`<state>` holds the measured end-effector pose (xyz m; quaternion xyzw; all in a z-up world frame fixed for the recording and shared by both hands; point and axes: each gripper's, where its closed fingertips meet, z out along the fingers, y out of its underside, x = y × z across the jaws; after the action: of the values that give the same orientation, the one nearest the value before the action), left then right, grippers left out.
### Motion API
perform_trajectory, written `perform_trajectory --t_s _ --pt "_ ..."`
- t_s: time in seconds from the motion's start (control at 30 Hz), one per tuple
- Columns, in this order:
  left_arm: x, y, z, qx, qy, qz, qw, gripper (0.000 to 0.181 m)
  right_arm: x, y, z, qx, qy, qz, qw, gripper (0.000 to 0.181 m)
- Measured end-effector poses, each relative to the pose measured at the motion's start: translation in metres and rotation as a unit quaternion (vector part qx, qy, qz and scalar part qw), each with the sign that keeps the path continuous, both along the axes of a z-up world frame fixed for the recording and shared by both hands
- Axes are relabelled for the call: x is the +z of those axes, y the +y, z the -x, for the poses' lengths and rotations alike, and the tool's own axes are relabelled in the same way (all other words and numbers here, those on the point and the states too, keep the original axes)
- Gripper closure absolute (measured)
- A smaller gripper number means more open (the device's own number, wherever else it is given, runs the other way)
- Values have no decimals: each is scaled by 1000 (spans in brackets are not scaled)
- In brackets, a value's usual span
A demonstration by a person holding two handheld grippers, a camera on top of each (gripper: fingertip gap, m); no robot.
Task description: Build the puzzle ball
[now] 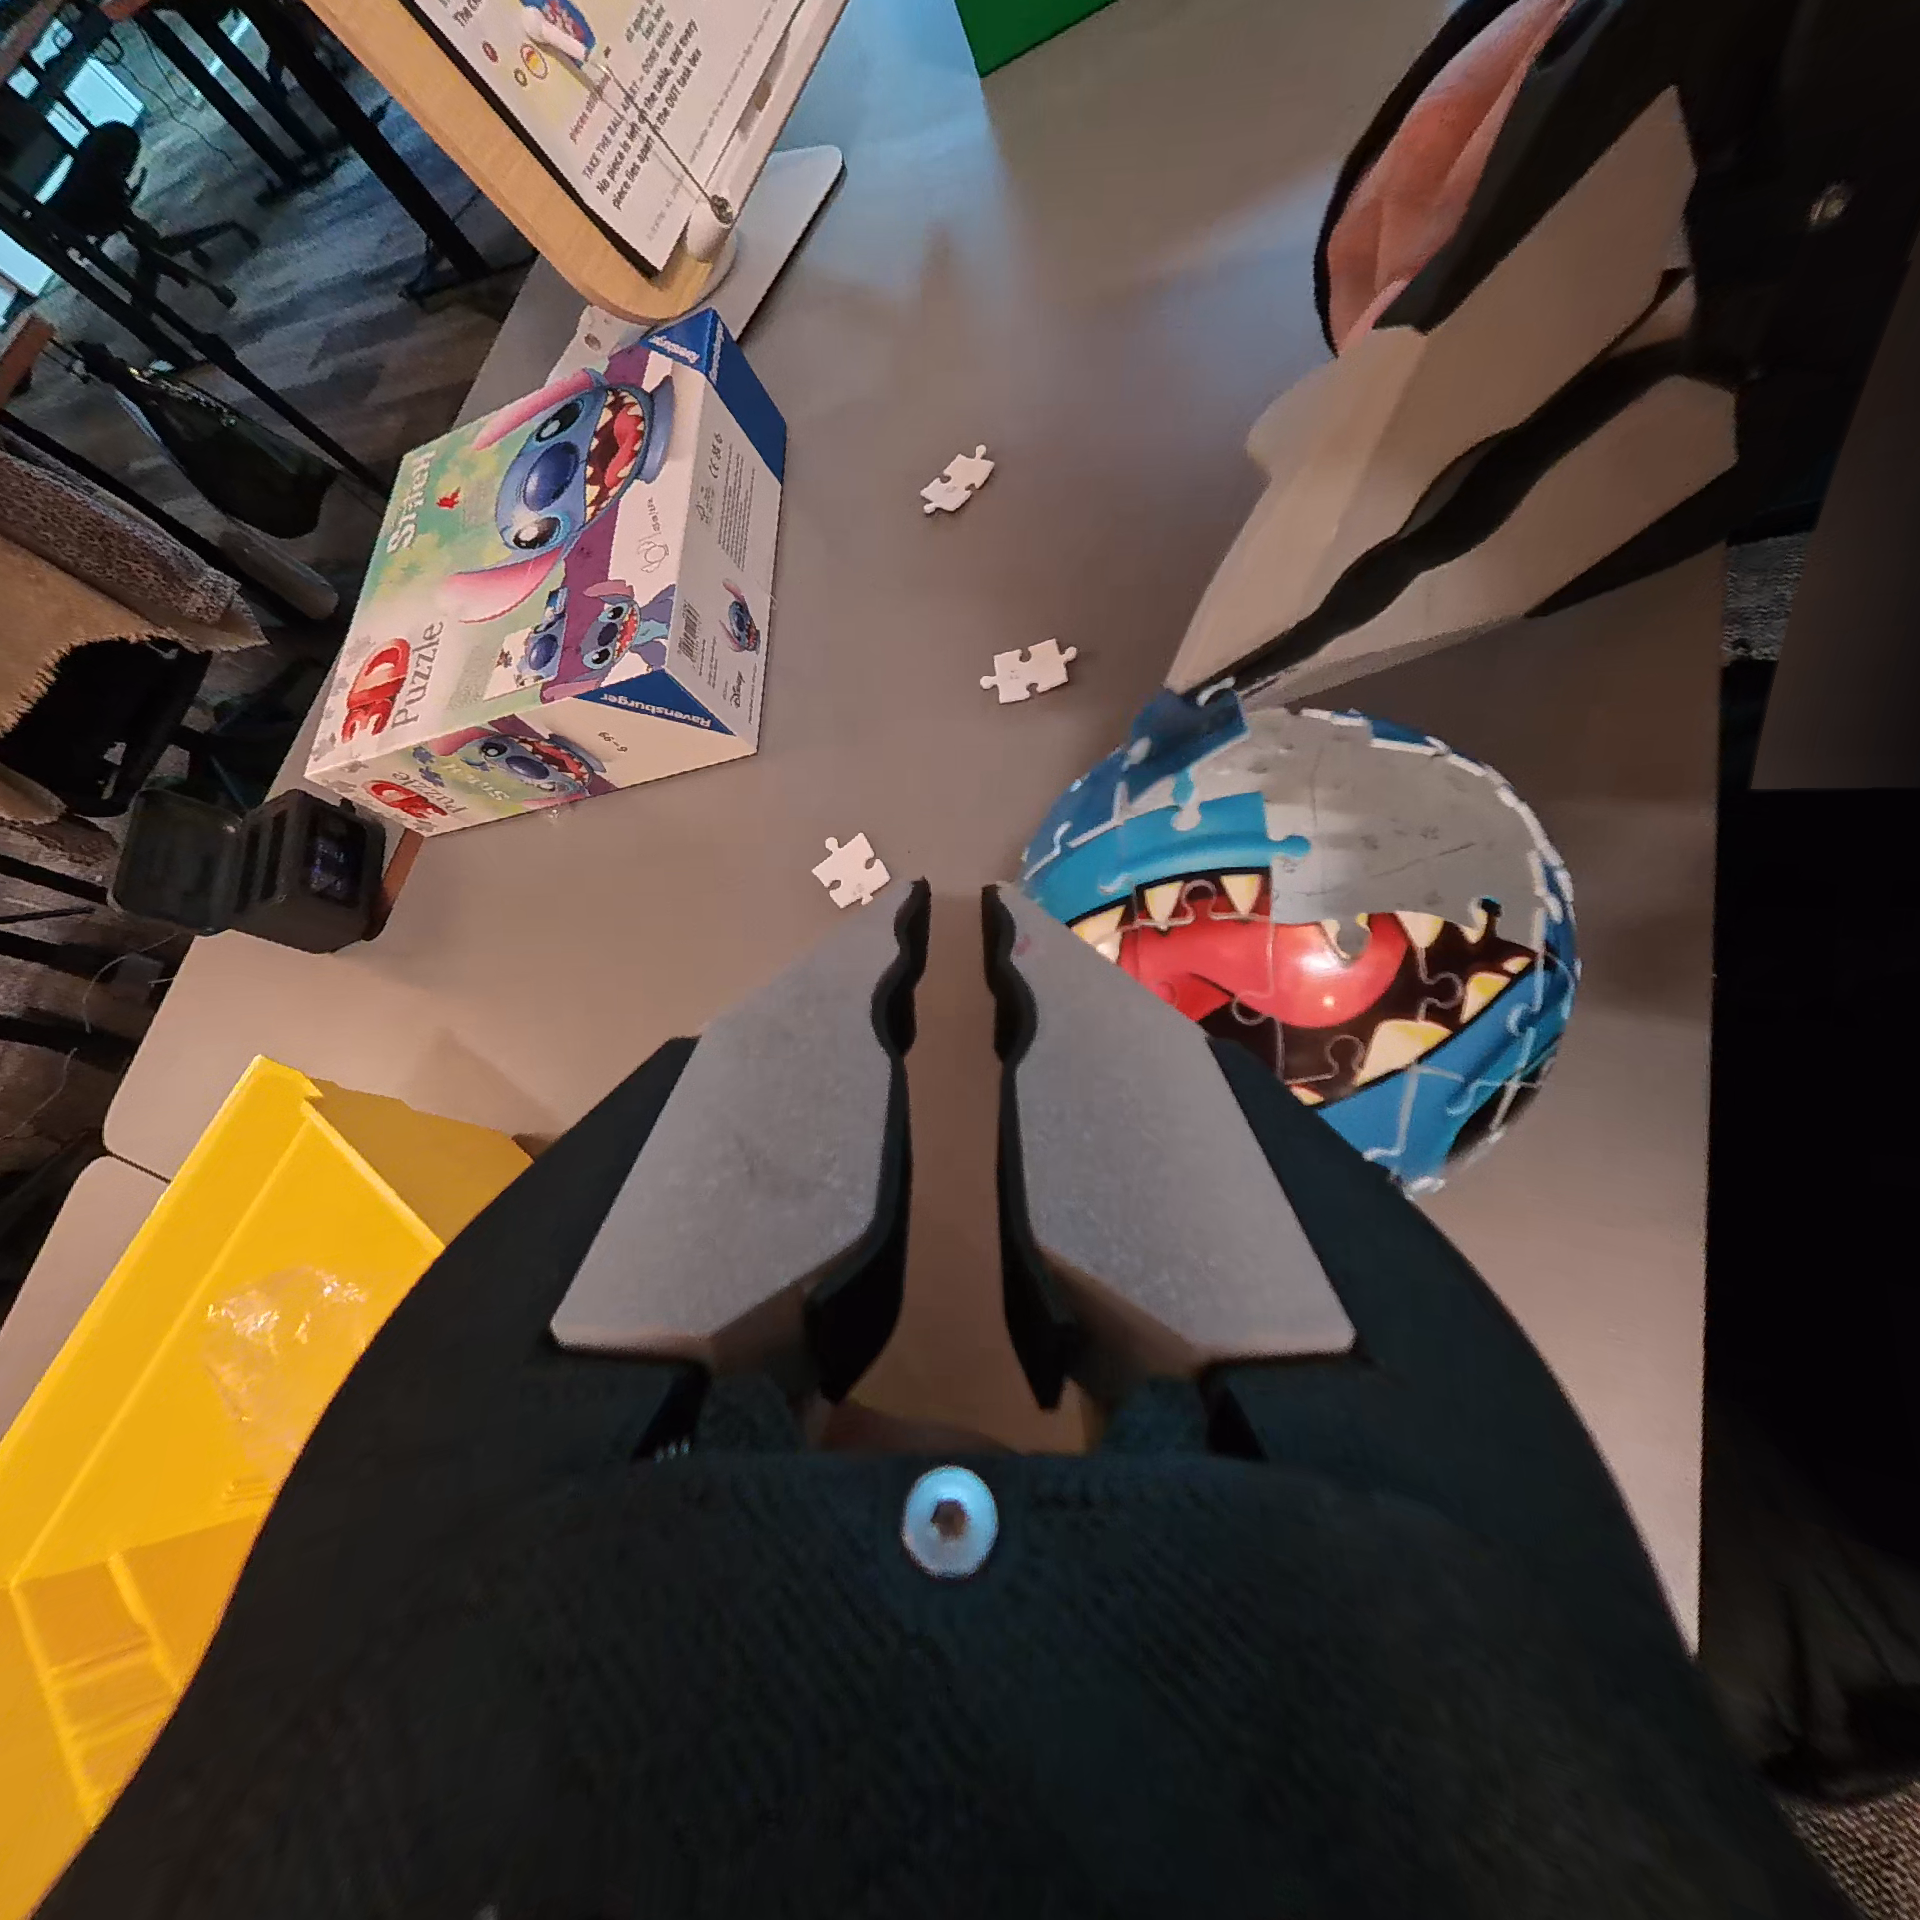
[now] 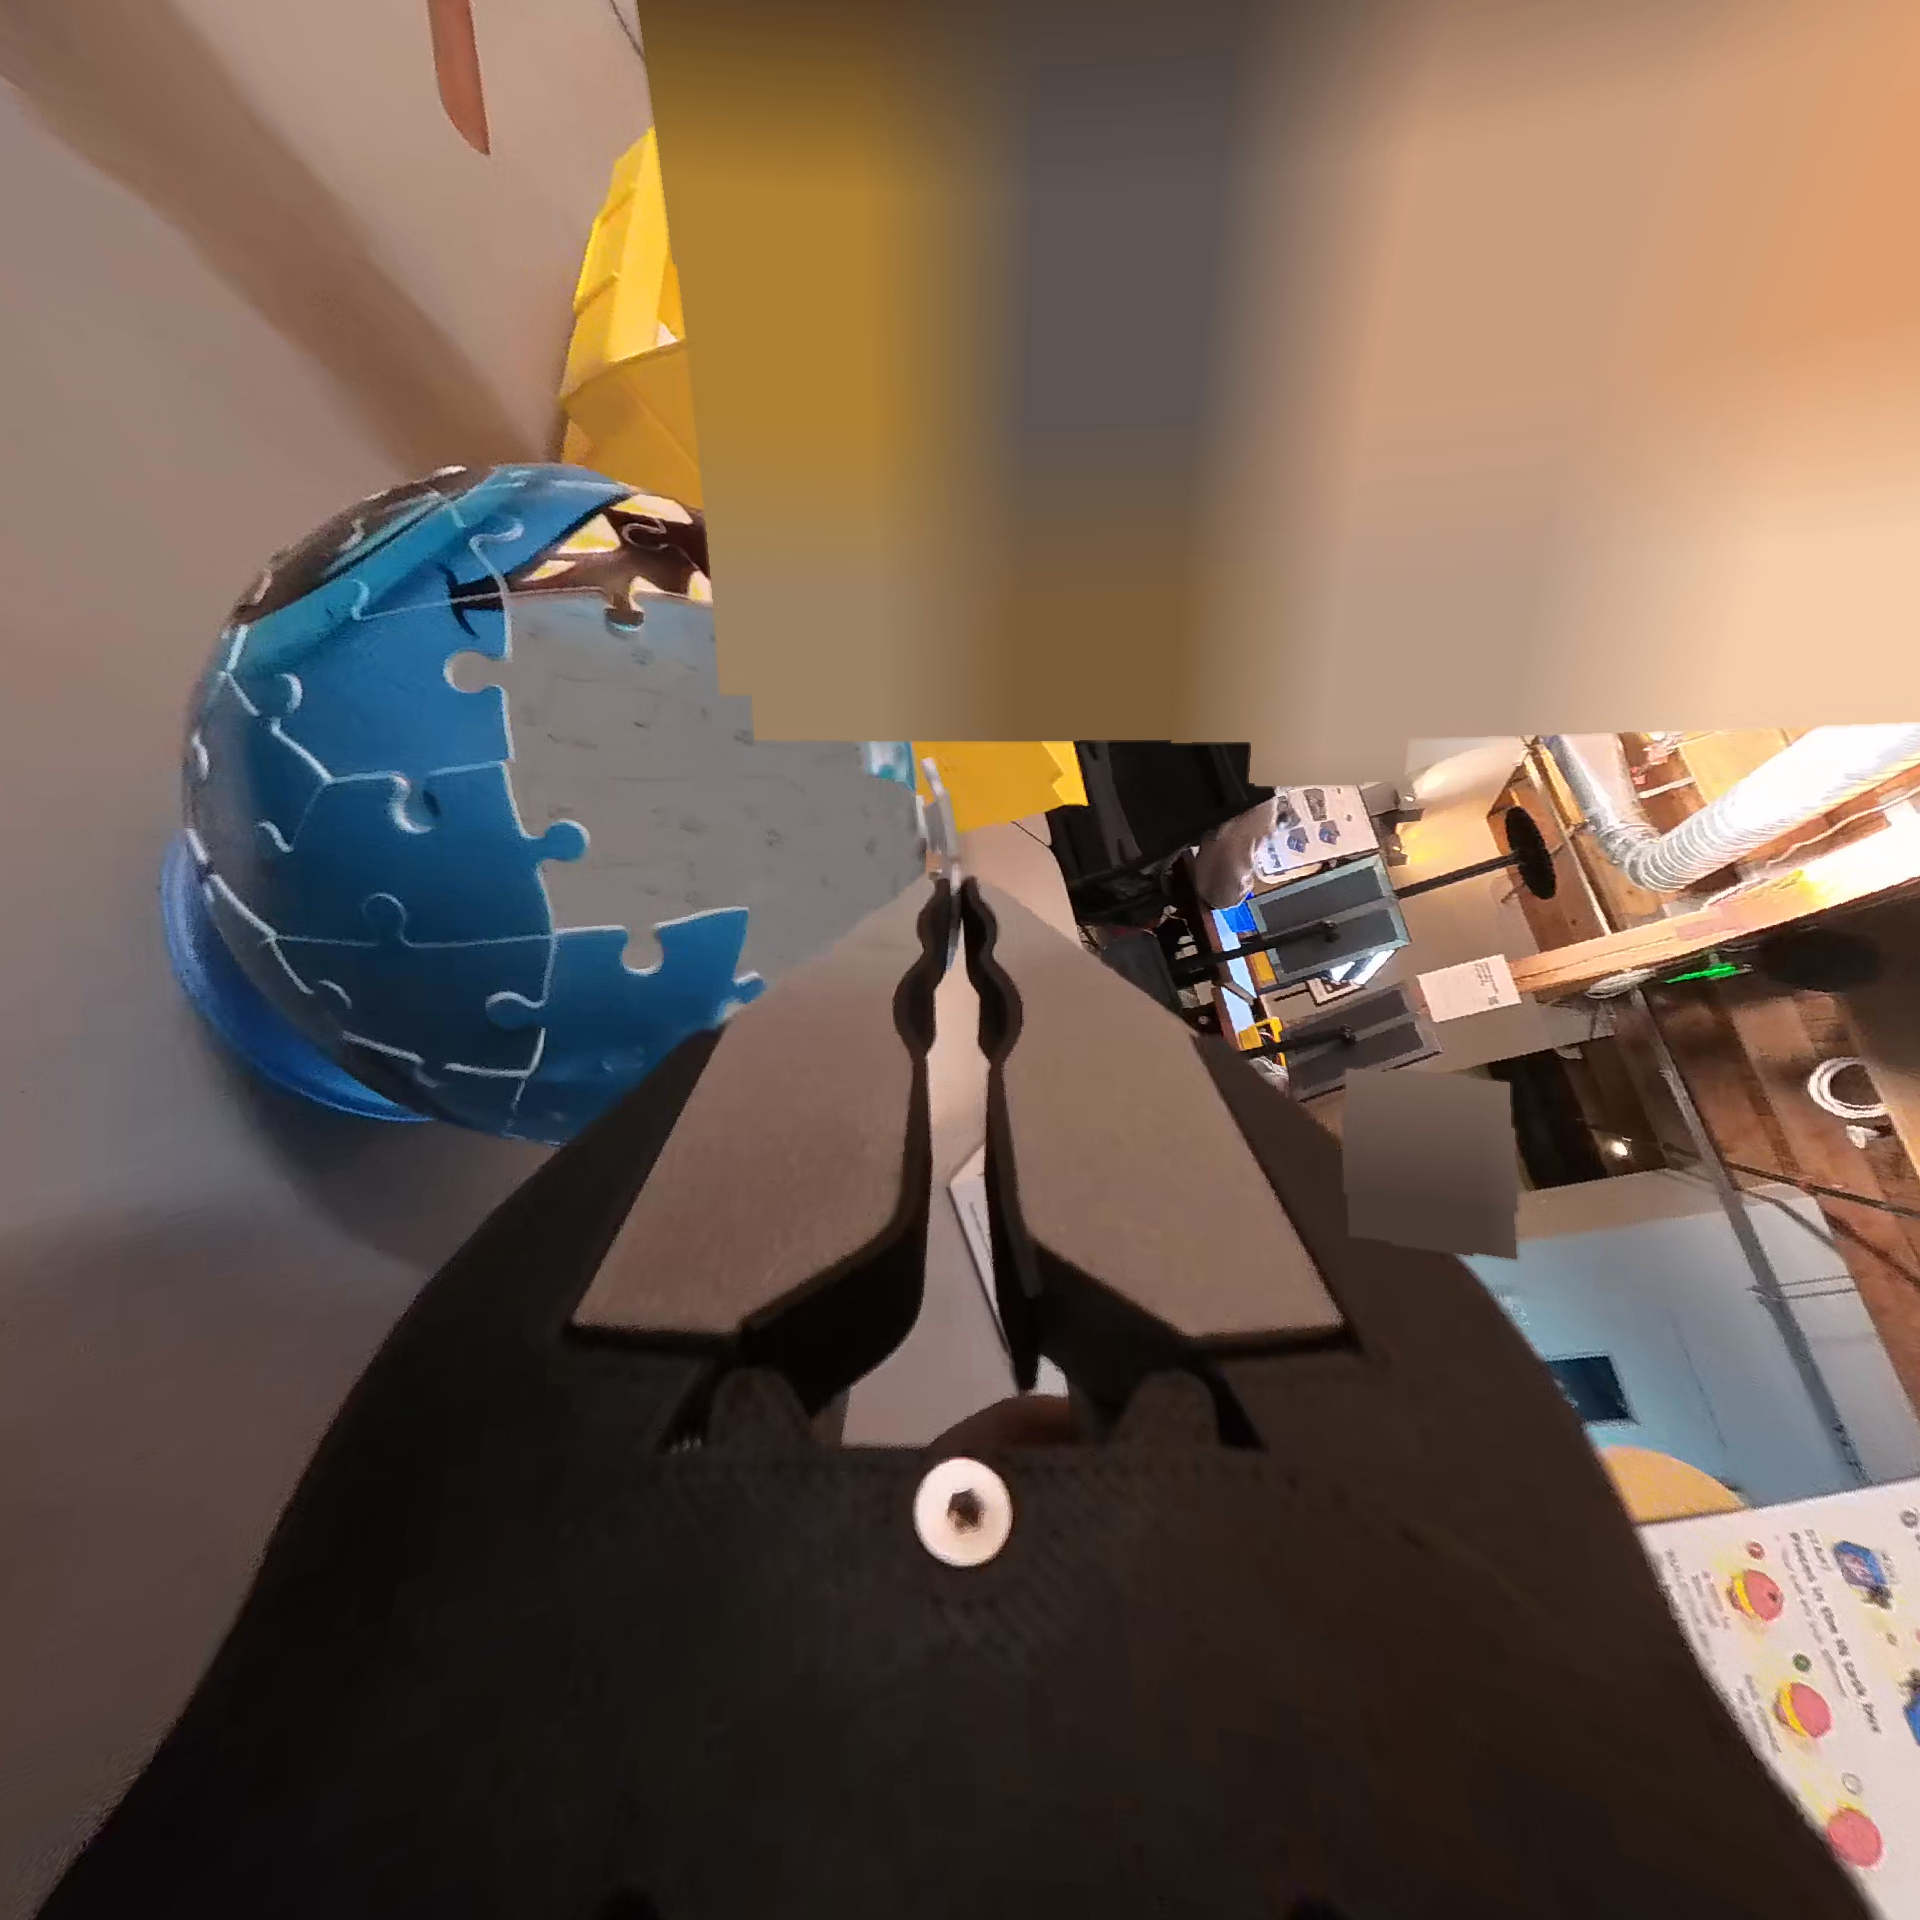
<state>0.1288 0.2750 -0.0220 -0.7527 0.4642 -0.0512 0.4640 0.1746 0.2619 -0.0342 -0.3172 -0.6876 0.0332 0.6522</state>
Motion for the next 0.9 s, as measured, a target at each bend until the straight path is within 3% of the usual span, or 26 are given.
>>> perform_trajectory --t_s 0.9 --pt "-6 0 -4 -13 -9 10 1000 174 -1 -2 3 -40 -22 -34 998 181"
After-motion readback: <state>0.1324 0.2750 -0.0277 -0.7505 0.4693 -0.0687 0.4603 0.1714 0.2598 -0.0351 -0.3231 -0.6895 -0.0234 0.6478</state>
